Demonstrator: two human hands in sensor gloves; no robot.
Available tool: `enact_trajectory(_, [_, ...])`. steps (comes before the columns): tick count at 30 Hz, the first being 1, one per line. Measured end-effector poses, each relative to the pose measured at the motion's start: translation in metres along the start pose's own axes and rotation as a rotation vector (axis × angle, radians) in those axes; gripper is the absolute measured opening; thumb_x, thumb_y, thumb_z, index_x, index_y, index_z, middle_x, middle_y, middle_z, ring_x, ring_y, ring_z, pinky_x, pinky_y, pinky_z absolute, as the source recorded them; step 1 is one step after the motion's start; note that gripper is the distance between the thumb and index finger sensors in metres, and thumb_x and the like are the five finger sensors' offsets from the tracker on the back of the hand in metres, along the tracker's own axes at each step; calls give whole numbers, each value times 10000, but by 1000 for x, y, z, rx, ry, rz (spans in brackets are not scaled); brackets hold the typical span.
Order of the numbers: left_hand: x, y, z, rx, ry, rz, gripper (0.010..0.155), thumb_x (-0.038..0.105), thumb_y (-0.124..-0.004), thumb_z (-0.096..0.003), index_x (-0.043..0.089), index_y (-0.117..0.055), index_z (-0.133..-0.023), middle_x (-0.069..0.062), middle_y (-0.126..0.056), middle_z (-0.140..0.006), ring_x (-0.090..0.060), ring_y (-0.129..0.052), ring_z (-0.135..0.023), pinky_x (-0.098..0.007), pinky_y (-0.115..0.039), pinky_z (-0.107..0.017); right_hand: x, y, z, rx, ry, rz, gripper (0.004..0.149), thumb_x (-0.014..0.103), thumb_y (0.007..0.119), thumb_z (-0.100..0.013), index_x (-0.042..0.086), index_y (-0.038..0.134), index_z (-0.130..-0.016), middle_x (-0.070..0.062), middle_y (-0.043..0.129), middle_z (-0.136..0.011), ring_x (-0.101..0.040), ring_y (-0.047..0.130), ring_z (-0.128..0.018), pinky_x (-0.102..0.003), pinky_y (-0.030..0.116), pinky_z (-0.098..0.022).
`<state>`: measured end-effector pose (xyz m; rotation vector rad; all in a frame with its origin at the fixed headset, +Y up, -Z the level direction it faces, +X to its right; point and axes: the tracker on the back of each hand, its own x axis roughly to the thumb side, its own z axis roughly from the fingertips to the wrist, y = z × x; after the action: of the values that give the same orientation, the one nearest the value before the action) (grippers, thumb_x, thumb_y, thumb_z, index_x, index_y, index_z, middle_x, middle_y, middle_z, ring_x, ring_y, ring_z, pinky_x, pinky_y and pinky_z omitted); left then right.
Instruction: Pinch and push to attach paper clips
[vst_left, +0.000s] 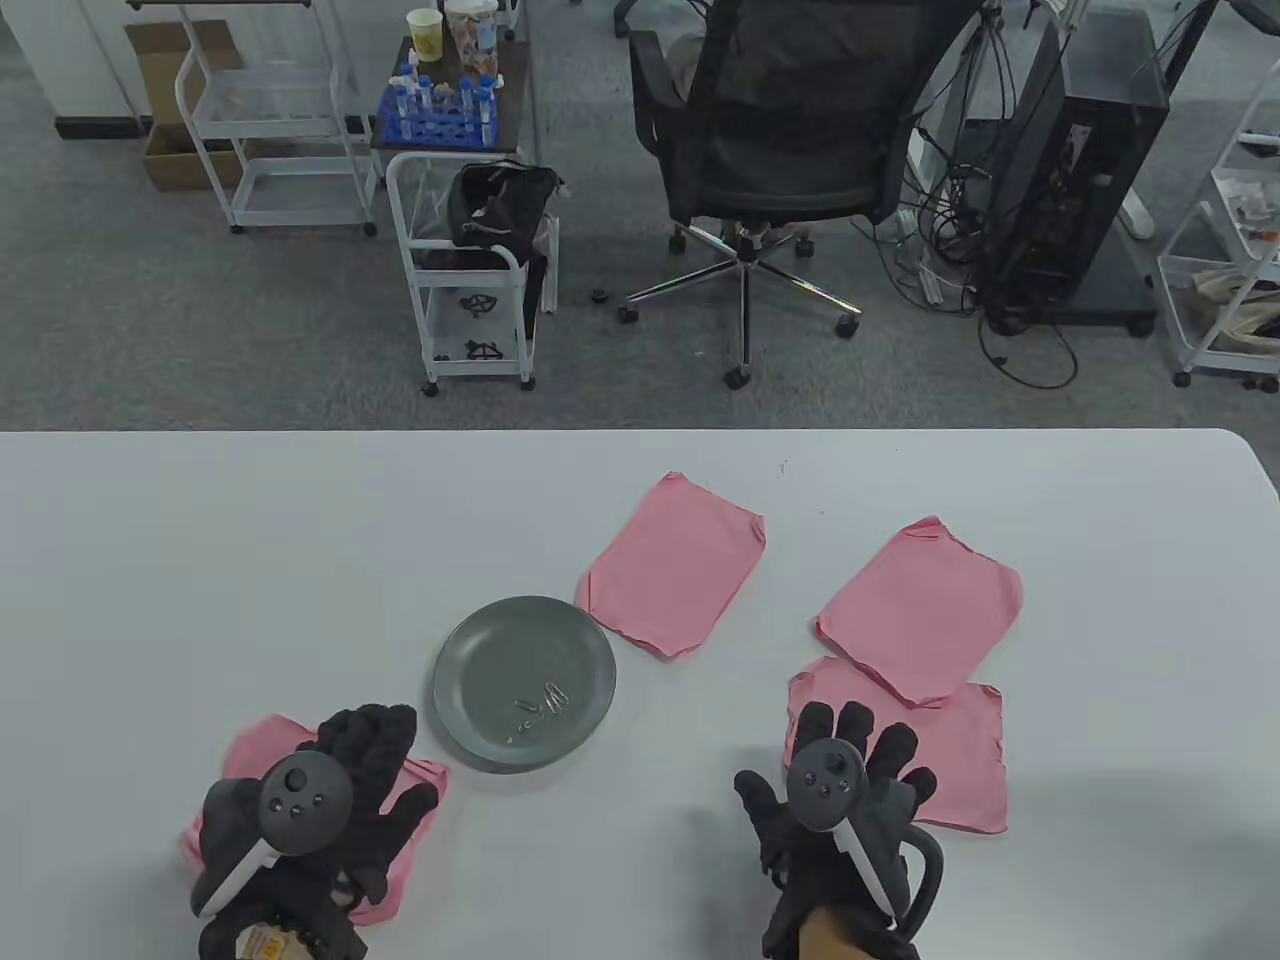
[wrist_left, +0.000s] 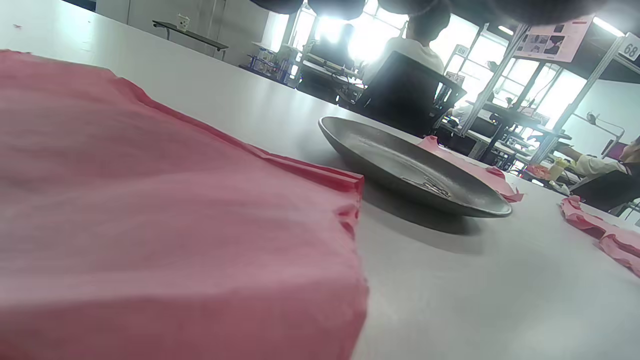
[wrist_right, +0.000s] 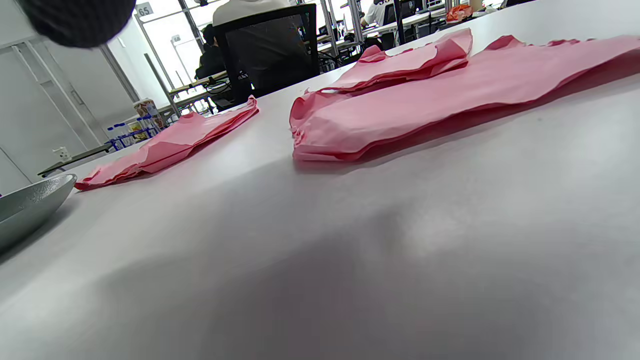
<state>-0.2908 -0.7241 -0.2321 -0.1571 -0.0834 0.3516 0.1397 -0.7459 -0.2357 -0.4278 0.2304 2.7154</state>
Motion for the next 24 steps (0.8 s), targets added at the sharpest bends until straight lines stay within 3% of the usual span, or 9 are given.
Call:
enact_trajectory(10, [-10,5,1,-25,27,34,756,678,-686,-361,450,-498,-1056,60,-538,-1156,-248,-539,-1127,-567,-457,-801,3,-1,3,13,-39,-29,855,649,622,-367,313,113,-967,-47,-35,-1060,-434,-118,-924,-655,-31,-621])
enact_trajectory(14, [-16,6,1,-94,61,4,813,652,-787,-324,450,-502,-1058,58,-525,-1165,-257,-513,-1137,-580,-437,-805,3,-1,3,13,-56,-64,859,648,619,-370,308,100,-964,-50,-45,-1055,-436,-115,-924,-656,-28,-620])
enact_trajectory(17, [-16,-13,0,-401,104,-239,976,621,-913,-217,464,-451,-1063,60,-417,-1184,-258,-399,-1151,-587,-356,-816,4,-2,5,28,-88,-107,859,648,618,-372,305,97,-964,-55,-44,-1055,-439,-108,-926,-657,-22,-622])
enact_trajectory(19, [-15,-33,-5,-483,42,-529,1039,621,-933,-172,487,-399,-1054,77,-327,-1179,-237,-369,-1148,-570,-340,-820,6,0,6,57,-114,-130,859,648,616,-374,304,96,-964,-57,-42,-1055,-442,-107,-924,-657,-20,-621])
enact_trajectory(21, [-12,-38,-6,-478,27,-738,1072,696,-837,-115,532,-308,-1033,117,-302,-1175,-195,-369,-1155,-556,-353,-829,10,2,8,78,-142,-137,858,648,615,-376,302,96,-965,-59,-42,-1055,-443,-107,-924,-657,-18,-621])
enact_trajectory(24, [-9,-39,-6,-431,-112,-607,1037,659,-896,-146,448,-437,-1051,105,-428,-1175,-205,-443,-1155,-576,-379,-822,16,6,10,112,-188,-145,858,651,614,-376,300,100,-967,-62,-35,-1057,-446,-99,-925,-658,-12,-622])
